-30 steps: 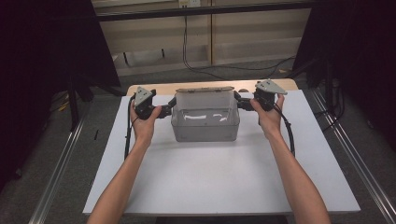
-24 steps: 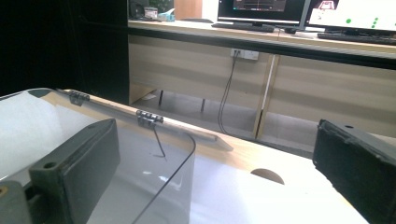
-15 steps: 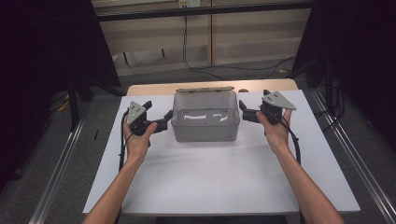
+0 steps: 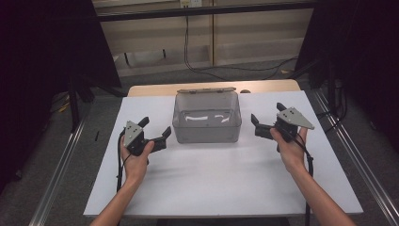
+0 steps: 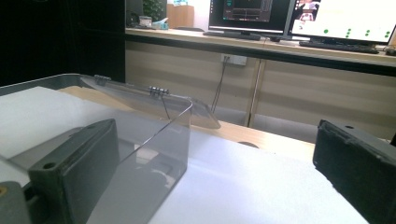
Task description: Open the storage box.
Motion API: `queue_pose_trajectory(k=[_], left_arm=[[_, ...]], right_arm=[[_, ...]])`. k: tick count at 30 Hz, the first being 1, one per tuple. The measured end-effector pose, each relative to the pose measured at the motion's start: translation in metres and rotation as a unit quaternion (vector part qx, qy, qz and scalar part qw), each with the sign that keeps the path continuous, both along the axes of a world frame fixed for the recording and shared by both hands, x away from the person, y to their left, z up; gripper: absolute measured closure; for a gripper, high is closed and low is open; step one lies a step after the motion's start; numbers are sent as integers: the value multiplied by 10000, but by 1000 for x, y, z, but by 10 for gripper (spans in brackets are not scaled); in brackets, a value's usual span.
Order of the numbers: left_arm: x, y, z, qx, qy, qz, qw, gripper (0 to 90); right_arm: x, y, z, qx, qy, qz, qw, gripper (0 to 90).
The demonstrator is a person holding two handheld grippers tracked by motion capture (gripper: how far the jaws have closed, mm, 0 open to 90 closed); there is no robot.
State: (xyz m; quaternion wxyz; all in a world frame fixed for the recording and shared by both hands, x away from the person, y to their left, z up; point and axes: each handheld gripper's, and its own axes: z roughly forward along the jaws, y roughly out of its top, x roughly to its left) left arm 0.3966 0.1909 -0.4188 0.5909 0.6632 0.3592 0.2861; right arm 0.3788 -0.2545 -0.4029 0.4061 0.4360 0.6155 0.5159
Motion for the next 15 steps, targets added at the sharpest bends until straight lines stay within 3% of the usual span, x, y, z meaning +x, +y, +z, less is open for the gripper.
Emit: queue_pose_trajectory(k=[5,15], left_arm=[[-18,6,-3,-37,18,-38,10000,45],[-51,23,-14,-84,156,53,9998,45]], right_arm=[[-17,-5,-5,29,-25,-12,10000,0],[-56,-15,-19,2,-29,339,9994,1]])
